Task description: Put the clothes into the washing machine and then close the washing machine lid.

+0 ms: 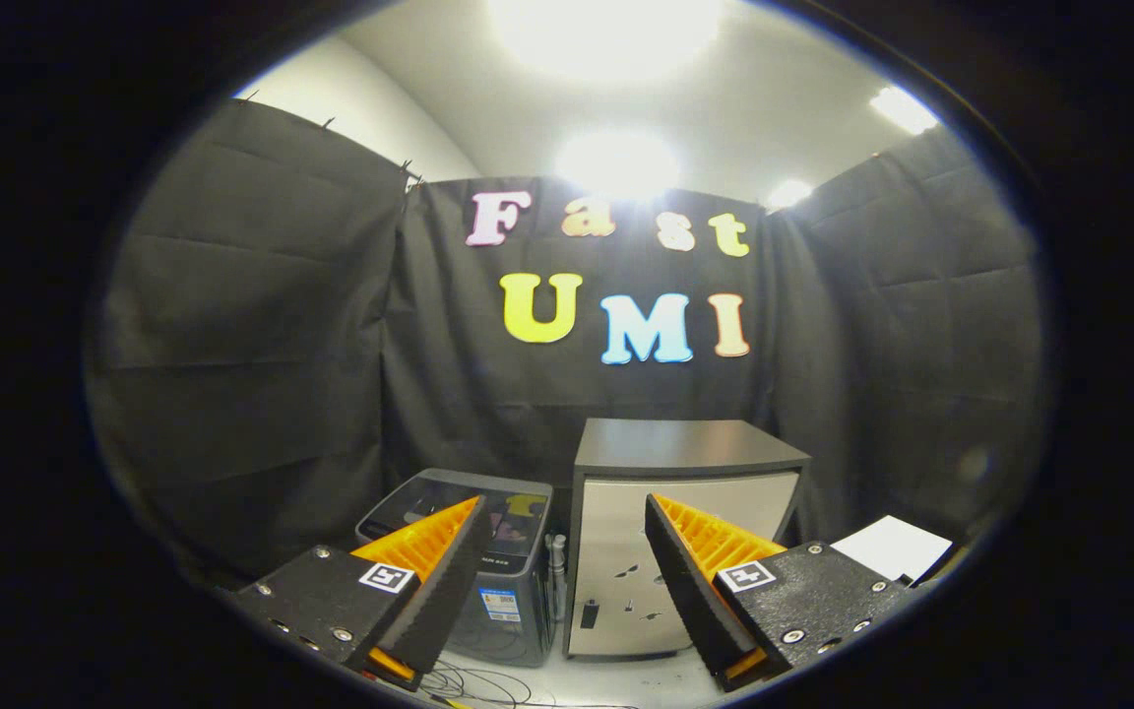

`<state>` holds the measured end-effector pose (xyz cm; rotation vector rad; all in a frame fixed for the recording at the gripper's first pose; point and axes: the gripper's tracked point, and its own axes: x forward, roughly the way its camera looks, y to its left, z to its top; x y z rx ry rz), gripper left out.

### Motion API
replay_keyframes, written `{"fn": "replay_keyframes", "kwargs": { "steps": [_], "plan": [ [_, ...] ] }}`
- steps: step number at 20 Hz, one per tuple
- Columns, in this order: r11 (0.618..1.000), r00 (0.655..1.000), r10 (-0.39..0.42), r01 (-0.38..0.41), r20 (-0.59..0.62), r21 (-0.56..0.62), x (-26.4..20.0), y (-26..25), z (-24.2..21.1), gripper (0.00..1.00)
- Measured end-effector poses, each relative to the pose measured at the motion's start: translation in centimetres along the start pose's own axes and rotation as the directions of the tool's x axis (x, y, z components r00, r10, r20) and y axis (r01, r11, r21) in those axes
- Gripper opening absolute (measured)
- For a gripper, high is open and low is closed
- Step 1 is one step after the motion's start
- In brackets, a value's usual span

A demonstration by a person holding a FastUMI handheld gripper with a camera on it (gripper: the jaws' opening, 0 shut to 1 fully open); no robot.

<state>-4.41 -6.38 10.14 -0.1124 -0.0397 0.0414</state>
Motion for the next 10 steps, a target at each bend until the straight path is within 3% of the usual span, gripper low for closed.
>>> {"fn": "replay_keyframes", "kwargs": {
  "steps": [2,5,10],
  "plan": [
    [0.997,0.997,-0.066,0.065,0.036,0.033,-2.3,-0.9,-0.1,0.96],
    [0.996,0.998,-0.066,0.065,0.016,0.06,-5.8,-0.2,-1.9,0.96],
    [0.998,0.998,-0.064,0.064,-0.011,0.005,-9.9,0.5,-4.4,0.96]
  ]
}}
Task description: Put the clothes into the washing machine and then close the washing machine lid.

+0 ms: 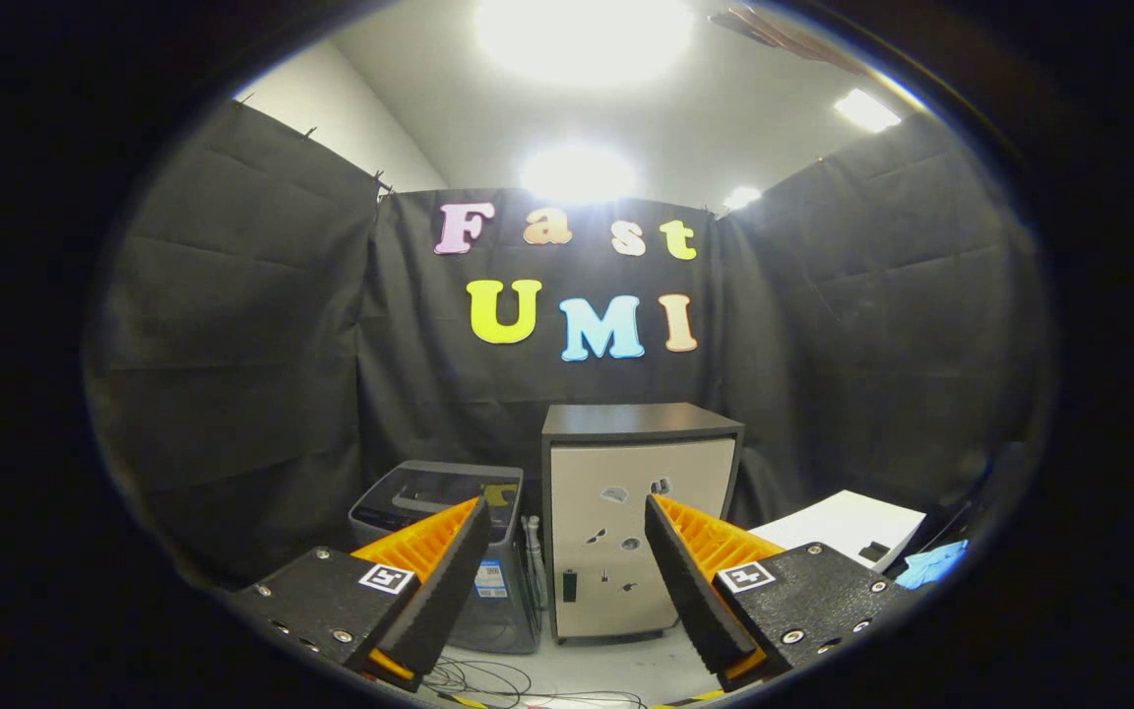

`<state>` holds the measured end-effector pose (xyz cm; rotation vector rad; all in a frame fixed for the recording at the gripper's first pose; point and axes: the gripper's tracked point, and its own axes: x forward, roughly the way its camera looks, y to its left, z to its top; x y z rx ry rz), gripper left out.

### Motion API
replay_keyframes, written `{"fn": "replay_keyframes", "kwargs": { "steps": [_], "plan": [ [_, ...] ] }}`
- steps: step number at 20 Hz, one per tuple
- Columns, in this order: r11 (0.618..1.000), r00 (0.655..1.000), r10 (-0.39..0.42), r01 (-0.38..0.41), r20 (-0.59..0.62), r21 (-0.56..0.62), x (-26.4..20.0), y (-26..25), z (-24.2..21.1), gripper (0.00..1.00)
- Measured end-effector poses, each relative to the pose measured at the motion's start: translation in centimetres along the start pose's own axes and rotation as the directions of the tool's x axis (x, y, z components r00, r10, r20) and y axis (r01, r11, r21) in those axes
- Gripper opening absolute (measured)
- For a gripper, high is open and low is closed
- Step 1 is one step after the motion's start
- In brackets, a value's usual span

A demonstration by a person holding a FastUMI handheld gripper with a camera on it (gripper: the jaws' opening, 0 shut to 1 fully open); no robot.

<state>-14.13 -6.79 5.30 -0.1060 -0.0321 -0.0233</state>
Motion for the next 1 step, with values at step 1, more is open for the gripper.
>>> {"fn": "replay_keyframes", "kwargs": {
  "steps": [1],
  "plan": [
    [1.0,1.0,0.006,-0.006,0.003,-0.004,-0.62,0.28,-0.2,0.96]
  ]
}}
